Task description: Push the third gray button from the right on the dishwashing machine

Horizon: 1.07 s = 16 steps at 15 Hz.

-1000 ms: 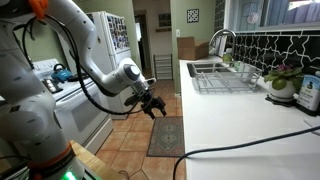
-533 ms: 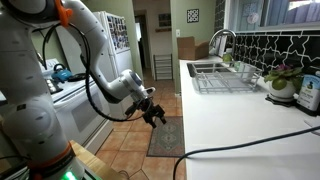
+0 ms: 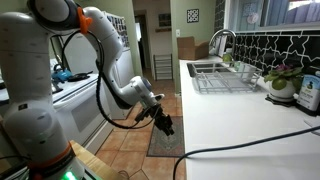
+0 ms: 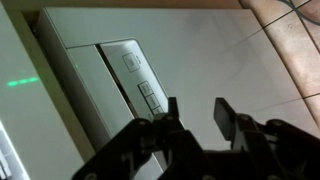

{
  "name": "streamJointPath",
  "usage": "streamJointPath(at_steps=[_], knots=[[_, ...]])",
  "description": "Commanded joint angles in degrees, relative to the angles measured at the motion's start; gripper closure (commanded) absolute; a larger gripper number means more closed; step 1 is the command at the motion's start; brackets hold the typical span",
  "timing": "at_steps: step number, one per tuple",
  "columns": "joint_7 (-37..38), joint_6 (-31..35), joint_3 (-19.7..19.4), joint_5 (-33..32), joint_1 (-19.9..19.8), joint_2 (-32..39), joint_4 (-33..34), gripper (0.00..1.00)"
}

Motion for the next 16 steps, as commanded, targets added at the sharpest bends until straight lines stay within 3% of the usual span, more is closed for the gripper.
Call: streamJointPath(at_steps=[1,2,3,10,16], knots=[[4.74,1.43,-2.09,-3.21,0.51,4.69,3.72,0.88],[5.23,1.42,-2.3,-3.48,0.39,5.29,4.34,0.97],[5.53,1.4,-2.46,-3.46,0.33,6.04,5.09,1.0],[7.18,-0.07,-3.28,-5.76,0.57,10.12,9.07,1.0],[7.96,-2.65,-2.74,-12.61,1.25,12.62,10.28,1.0]])
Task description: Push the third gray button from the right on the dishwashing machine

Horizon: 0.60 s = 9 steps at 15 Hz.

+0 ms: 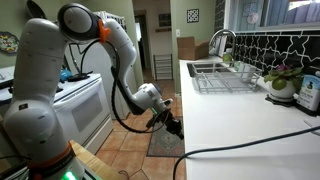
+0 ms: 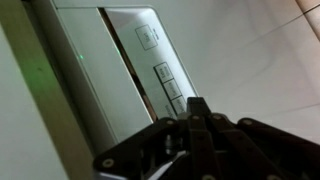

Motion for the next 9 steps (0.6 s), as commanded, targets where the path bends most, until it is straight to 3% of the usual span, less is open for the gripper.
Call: streamJointPath(at_steps=[1,7,9], knots=[[1.72,-2.48,0.01,-5.95,1.15,1.92,0.26,1.0],[4.41,-8.86,1.61,-12.69,1.89,1.21,-2.07,1.0],[2.23,-7.61,2.34,-10.29,0.82,1.51,-1.0,1.0]])
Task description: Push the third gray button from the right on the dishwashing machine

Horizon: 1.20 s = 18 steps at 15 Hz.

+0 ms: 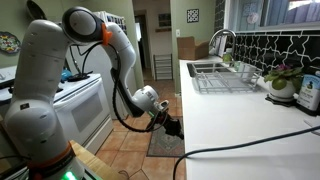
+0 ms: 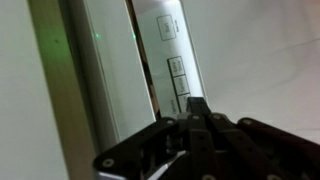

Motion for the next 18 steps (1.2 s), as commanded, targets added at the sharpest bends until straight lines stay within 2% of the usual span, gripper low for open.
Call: streamJointPath(at_steps=[1,18], knots=[[-0.21,-0.4,1.19,-0.01,-0.94,-0.11,-0.11,0.99],[-2.59,-0.26,1.5,1.22,-1.61,2.06,3.11,1.0]])
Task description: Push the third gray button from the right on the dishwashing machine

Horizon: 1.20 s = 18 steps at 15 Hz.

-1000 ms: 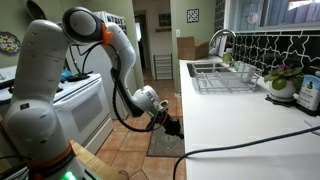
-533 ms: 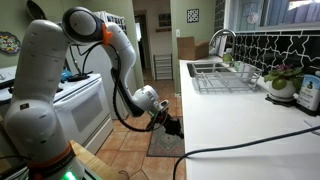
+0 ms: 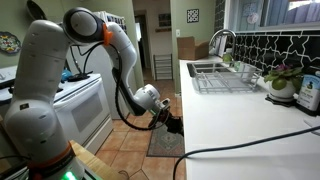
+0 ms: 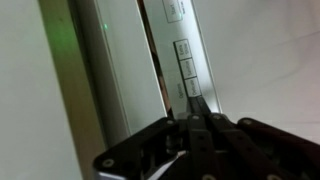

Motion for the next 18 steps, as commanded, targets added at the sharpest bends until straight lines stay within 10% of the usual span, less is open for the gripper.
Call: streamJointPath(at_steps=[1,18], knots=[[-2.32,-0.55,0.74,1.47,-1.0,2.03,1.36,1.0],[-7.57,-1.84,0.6,5.21,-1.6,6.74,6.51,1.0]])
